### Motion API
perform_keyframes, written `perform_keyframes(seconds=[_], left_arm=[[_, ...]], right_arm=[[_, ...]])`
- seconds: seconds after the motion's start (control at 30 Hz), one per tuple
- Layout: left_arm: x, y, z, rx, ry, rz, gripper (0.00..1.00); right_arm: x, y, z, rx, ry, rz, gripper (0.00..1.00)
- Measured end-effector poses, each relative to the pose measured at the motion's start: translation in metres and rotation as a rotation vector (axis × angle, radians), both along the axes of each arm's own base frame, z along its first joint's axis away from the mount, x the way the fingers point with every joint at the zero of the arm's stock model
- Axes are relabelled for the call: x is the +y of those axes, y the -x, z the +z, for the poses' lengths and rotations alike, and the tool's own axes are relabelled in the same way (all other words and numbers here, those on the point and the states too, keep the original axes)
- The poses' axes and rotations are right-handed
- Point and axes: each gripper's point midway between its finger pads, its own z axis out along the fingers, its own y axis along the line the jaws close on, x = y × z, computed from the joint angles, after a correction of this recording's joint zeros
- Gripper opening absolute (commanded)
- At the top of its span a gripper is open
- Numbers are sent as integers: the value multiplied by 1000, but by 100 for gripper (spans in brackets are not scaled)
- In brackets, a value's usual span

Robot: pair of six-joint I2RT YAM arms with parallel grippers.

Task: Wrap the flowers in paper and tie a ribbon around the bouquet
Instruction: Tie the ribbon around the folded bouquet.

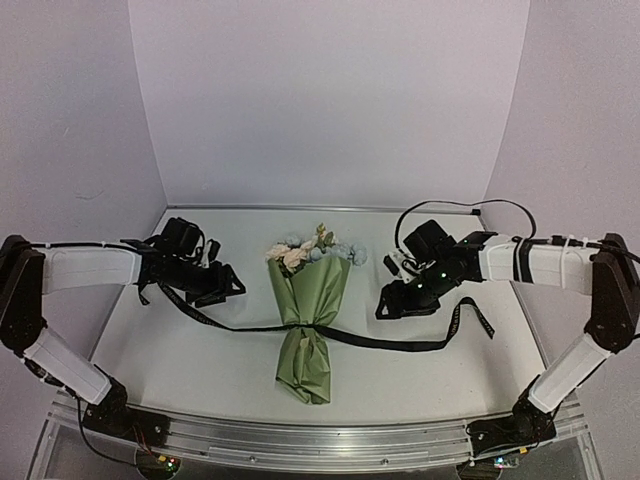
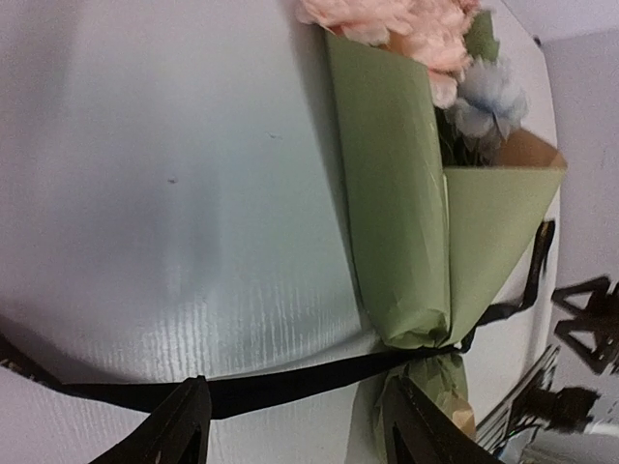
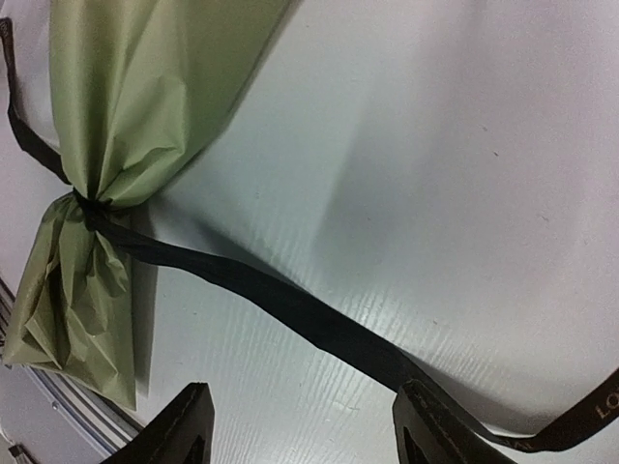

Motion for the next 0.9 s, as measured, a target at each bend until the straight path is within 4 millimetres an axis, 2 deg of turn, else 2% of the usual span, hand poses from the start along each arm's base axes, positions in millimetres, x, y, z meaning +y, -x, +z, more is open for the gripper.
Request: perform_keyframes(seconds=[0.1,0.2,0.4,0.6,0.77,0.9], left_arm=[[-27,7,-9,-17,-83,-136,63],[-46,16,-23,-17,-151,-249,63],[-64,25,-36,-21,-221,-404,64],[-76,23,-38,-83,-271,-566,65],[-83,24,-54,-70,-294,-669,65],[-86,35,-62,-45,-275,-743,67]], right_arm=[[19,1,1,-33,5,122,66],[40,7,-2,-61,17,253,66],[73,21,-16,-99,53,470,66],[84,20,-32,-120,102,568,68],[91,14,-39,-144,137,600,69],[100,14,-44,-159,159,627,69]])
